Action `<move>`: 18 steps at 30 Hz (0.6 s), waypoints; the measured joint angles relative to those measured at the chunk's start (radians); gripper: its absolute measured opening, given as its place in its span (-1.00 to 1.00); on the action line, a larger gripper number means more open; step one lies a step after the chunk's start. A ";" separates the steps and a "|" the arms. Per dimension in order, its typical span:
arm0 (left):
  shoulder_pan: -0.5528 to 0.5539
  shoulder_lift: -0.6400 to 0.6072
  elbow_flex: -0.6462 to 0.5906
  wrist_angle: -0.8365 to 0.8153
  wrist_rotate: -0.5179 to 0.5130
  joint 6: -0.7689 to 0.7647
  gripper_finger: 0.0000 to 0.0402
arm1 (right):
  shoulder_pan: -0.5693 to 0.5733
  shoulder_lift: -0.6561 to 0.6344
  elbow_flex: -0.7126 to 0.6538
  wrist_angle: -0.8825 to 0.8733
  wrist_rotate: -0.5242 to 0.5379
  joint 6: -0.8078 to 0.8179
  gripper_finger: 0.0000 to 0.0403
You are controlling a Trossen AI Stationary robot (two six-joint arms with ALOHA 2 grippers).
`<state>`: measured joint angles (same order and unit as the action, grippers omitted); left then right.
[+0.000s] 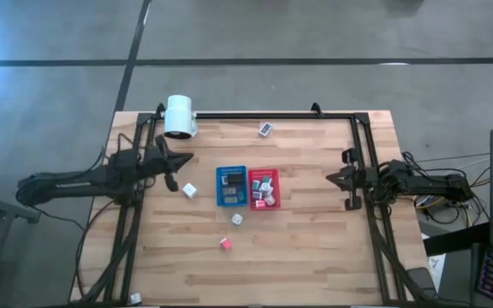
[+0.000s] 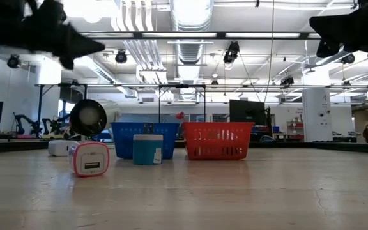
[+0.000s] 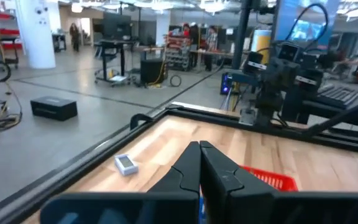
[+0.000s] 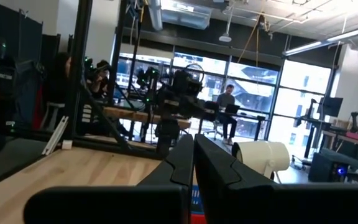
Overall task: Pick & Place Office items
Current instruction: Put the white digital clock into the blue bin
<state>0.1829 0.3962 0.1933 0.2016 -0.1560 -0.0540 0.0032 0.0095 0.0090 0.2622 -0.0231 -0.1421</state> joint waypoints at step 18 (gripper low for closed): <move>0.116 1.220 1.006 -0.313 -0.016 0.128 -0.91 | 0.000 0.000 0.000 0.005 0.000 0.008 -0.96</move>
<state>0.2993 1.6158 1.1995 -0.1113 -0.1721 0.0737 0.0032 0.0093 0.0090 0.2668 -0.0235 -0.1341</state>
